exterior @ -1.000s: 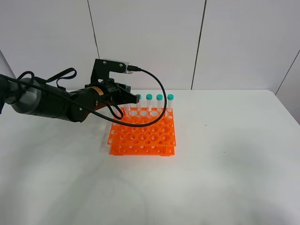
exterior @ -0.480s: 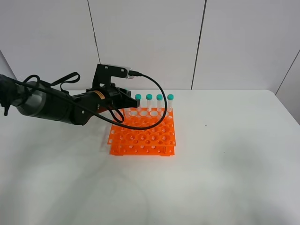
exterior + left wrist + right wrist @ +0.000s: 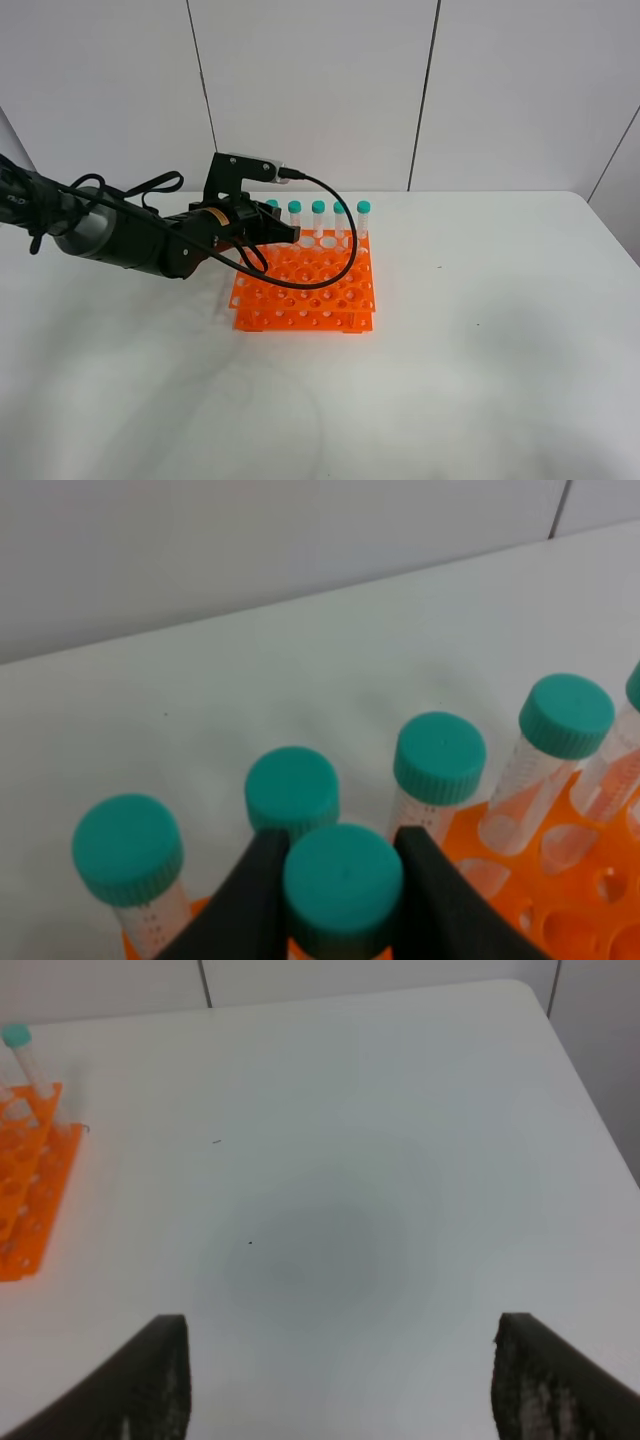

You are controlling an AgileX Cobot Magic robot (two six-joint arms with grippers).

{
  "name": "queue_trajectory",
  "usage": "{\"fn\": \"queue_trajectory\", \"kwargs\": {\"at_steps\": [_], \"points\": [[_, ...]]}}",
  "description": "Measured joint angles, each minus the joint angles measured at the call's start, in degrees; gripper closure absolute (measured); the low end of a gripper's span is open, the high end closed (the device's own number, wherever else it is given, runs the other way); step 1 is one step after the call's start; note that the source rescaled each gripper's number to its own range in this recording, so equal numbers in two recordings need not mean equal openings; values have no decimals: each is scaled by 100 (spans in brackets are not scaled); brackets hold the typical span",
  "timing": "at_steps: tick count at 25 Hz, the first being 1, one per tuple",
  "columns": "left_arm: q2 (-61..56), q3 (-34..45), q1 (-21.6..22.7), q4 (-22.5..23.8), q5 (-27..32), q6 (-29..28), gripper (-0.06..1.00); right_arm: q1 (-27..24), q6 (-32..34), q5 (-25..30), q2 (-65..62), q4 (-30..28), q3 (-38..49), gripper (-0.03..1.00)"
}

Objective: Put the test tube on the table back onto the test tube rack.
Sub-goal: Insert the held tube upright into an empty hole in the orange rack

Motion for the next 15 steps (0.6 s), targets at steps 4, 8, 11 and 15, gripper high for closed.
{"fn": "queue_trajectory", "kwargs": {"at_steps": [4, 8, 11, 15], "points": [[0, 0, 0, 0, -40, 0, 94, 0, 0, 0, 0, 0, 0, 13], [0, 0, 0, 0, -45, 0, 94, 0, 0, 0, 0, 0, 0, 13], [0, 0, 0, 0, -45, -33, 94, 0, 0, 0, 0, 0, 0, 13], [0, 0, 0, 0, -40, -115, 94, 0, 0, 0, 0, 0, 0, 13]]}}
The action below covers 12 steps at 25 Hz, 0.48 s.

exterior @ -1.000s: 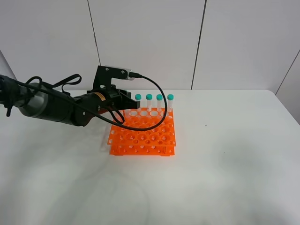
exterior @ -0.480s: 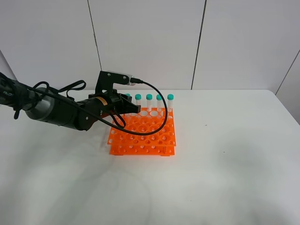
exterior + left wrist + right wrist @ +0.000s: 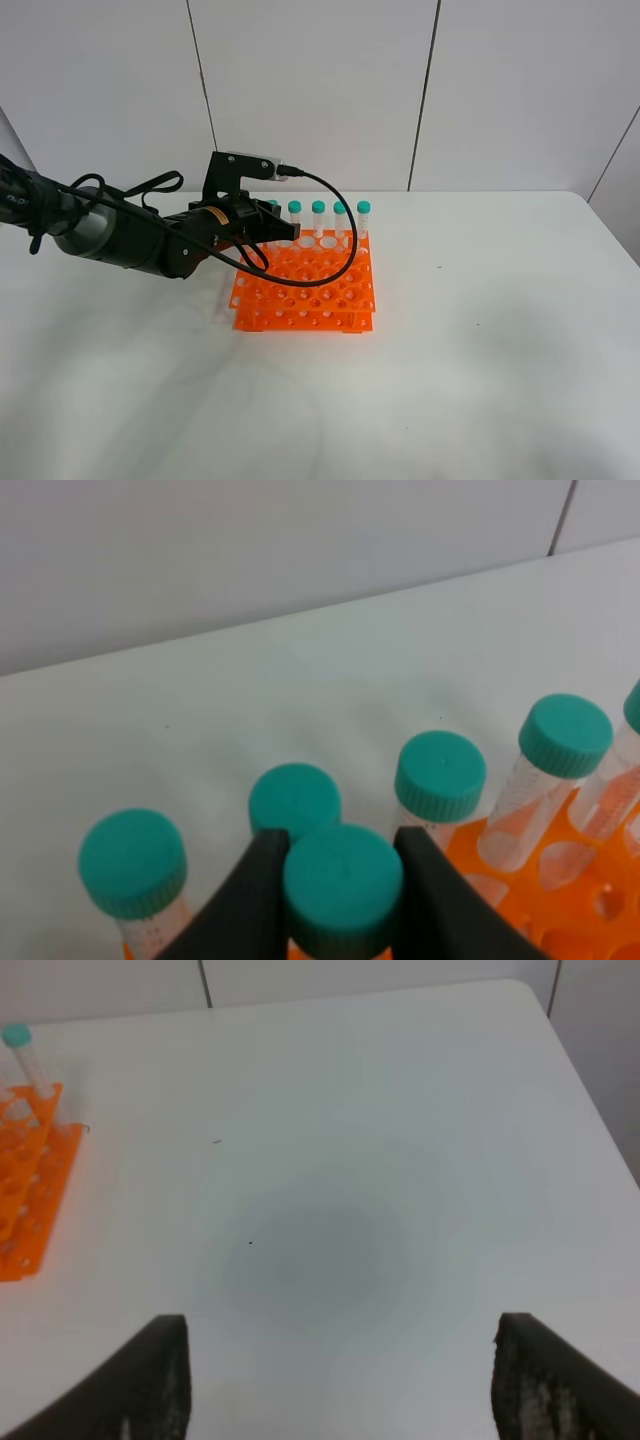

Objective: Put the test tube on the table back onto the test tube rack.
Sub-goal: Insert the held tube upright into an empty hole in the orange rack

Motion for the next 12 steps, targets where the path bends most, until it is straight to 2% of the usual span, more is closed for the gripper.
{"fn": "queue_trajectory", "kwargs": {"at_steps": [12], "points": [[163, -6, 0, 32, 22, -34, 94, 0, 0, 0, 0, 0, 0, 13]]}}
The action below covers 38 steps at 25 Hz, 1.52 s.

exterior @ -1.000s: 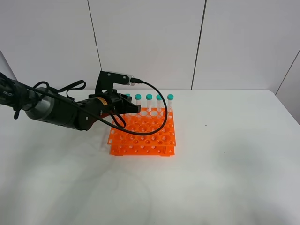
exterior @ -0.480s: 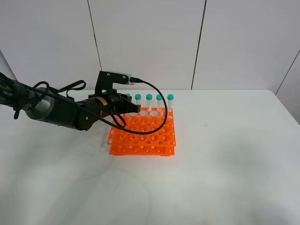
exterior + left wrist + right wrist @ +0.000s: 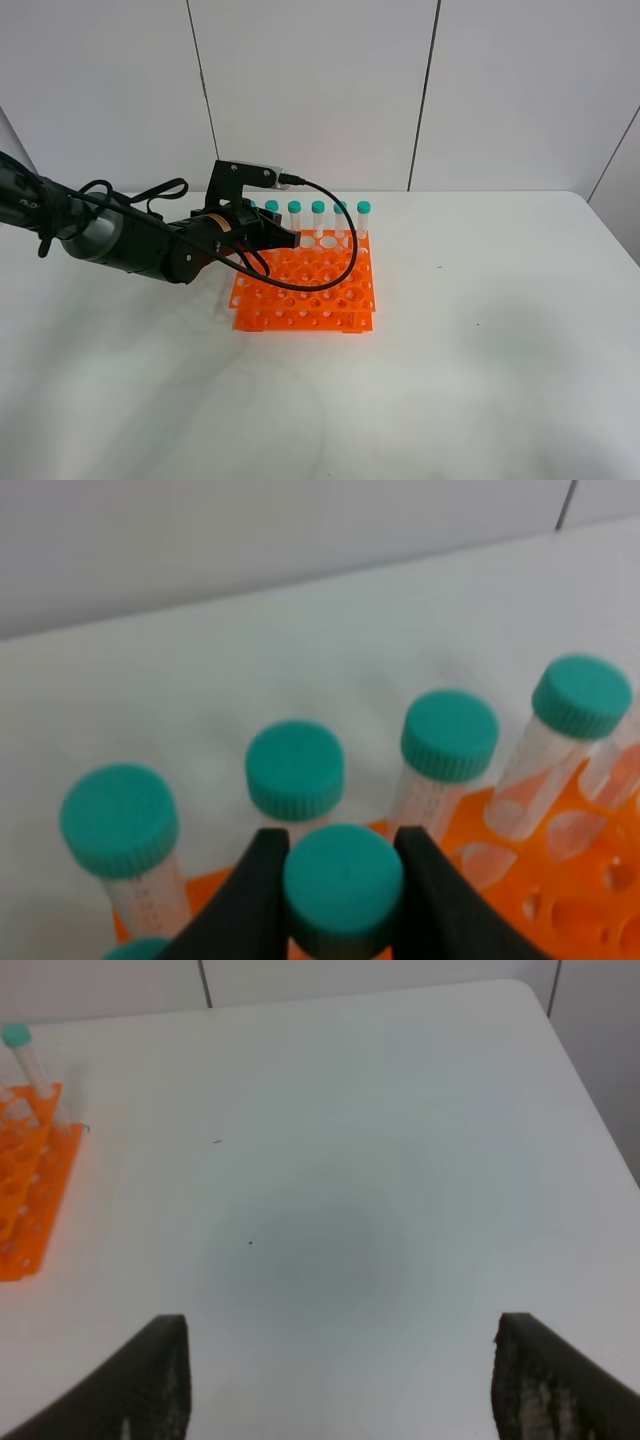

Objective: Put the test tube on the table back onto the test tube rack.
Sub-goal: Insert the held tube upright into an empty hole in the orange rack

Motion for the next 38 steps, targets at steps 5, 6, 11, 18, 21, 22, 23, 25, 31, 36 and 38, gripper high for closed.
{"fn": "queue_trajectory", "kwargs": {"at_steps": [5, 6, 11, 18, 21, 22, 23, 25, 31, 36, 38], "points": [[0, 0, 39, 17, 0, -25, 94, 0, 0, 0, 0, 0, 0, 13], [0, 0, 42, 17, 0, -32, 94, 0, 0, 0, 0, 0, 0, 13], [0, 0, 60, 35, 0, -44, 94, 0, 0, 0, 0, 0, 0, 13], [48, 0, 60, 46, -81, -51, 94, 0, 0, 0, 0, 0, 0, 13], [48, 50, 60, 60, -157, -59, 94, 0, 0, 0, 0, 0, 0, 13], [48, 56, 60, 67, -172, -59, 94, 0, 0, 0, 0, 0, 0, 13], [48, 66, 60, 72, -178, -59, 94, 0, 0, 0, 0, 0, 0, 13], [48, 105, 60, 78, -224, -59, 94, 0, 0, 0, 0, 0, 0, 13], [48, 123, 60, 82, -246, -59, 94, 0, 0, 0, 0, 0, 0, 13], [61, 242, 60, 107, -285, -40, 94, 0, 0, 0, 0, 0, 0, 13], [65, 263, 60, 107, -298, -40, 94, 0, 0, 0, 0, 0, 0, 13]]}}
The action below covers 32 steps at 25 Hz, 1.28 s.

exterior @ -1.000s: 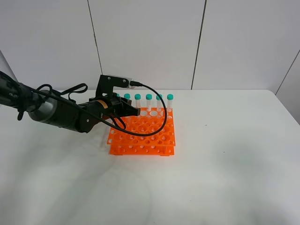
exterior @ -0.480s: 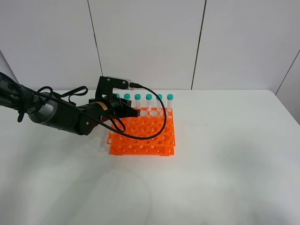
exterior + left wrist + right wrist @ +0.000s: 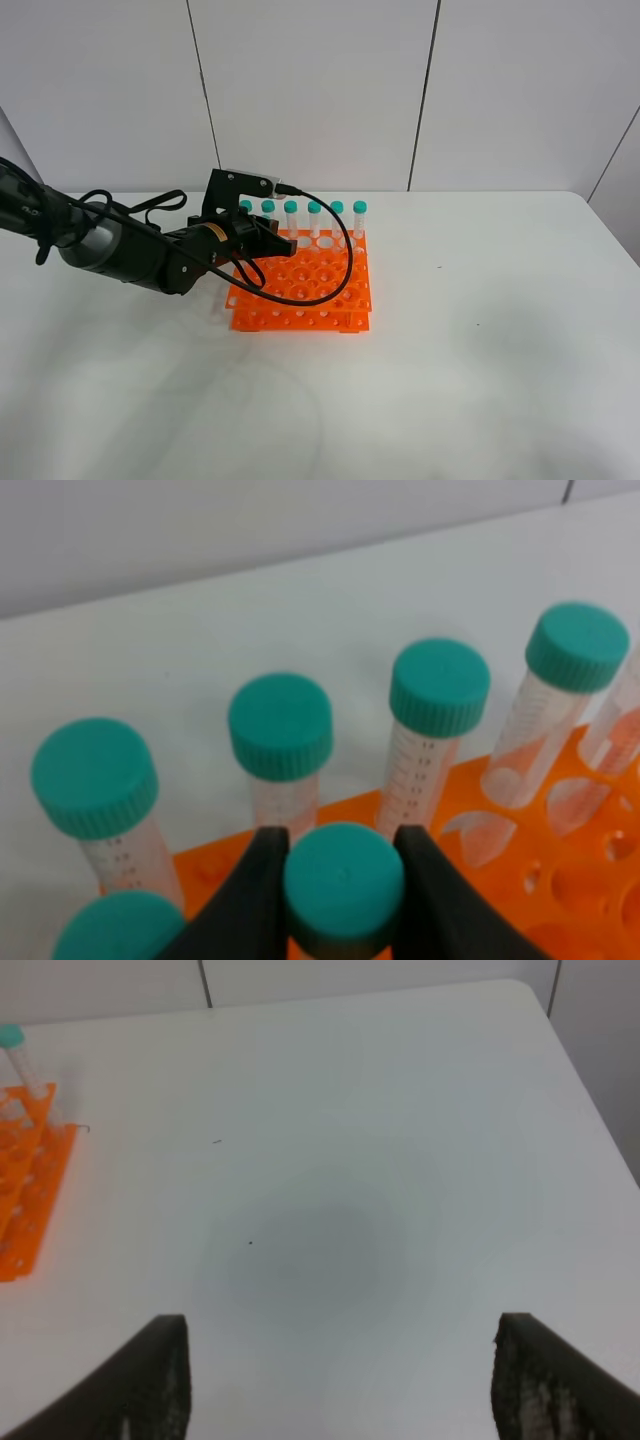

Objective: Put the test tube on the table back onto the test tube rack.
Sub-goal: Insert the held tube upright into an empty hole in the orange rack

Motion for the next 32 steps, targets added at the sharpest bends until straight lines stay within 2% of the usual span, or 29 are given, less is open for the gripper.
{"fn": "queue_trajectory", "kwargs": {"at_steps": [17, 25, 32], "points": [[0, 19, 0, -5, -90, 4, 94, 0, 0, 0, 0, 0, 0, 13], [51, 58, 7, 447, 63, -114, 86, 0, 0, 0, 0, 0, 0, 13], [26, 58, 23, 499, 63, -342, 86, 0, 0, 0, 0, 0, 0, 13]]}}
